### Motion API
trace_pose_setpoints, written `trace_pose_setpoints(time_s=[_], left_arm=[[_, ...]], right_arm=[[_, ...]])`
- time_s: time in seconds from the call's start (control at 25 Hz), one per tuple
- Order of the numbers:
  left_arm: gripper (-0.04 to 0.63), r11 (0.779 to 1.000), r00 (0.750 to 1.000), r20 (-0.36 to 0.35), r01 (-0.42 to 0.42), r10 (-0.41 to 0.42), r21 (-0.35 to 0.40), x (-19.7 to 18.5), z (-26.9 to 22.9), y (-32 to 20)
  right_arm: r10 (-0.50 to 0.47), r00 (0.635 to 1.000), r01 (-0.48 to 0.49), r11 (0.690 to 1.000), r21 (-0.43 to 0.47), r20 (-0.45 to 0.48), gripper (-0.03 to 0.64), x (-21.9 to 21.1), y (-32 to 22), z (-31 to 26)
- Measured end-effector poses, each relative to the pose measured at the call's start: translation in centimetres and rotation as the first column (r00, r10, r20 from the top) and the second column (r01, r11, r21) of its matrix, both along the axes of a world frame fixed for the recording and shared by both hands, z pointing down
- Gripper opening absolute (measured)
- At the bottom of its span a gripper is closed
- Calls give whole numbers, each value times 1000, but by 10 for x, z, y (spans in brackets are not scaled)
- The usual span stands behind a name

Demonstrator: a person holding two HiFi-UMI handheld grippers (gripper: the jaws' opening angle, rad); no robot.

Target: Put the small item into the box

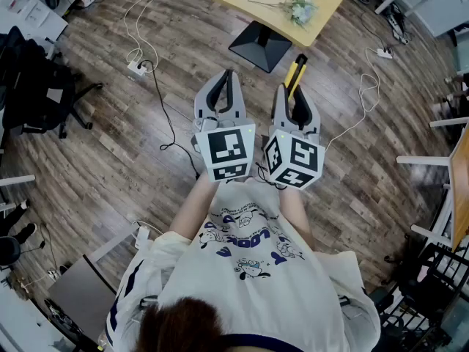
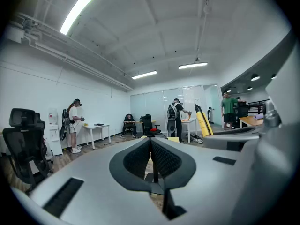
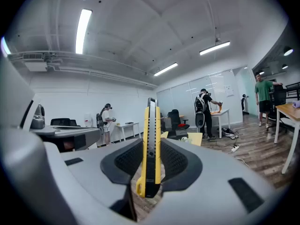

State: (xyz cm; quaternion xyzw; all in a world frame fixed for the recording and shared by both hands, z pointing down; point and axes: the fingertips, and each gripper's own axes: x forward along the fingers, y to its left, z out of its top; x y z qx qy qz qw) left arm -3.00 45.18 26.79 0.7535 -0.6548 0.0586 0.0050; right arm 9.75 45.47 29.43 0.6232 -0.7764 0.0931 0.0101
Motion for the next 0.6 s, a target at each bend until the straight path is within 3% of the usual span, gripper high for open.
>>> trace_pose_setpoints(time_s=[0.6], left_arm=[[17, 1000, 1000, -16, -21, 21, -5, -11, 5, -20]], right_arm=[[1, 1000, -1, 1000, 10, -15, 129, -16, -19, 4]])
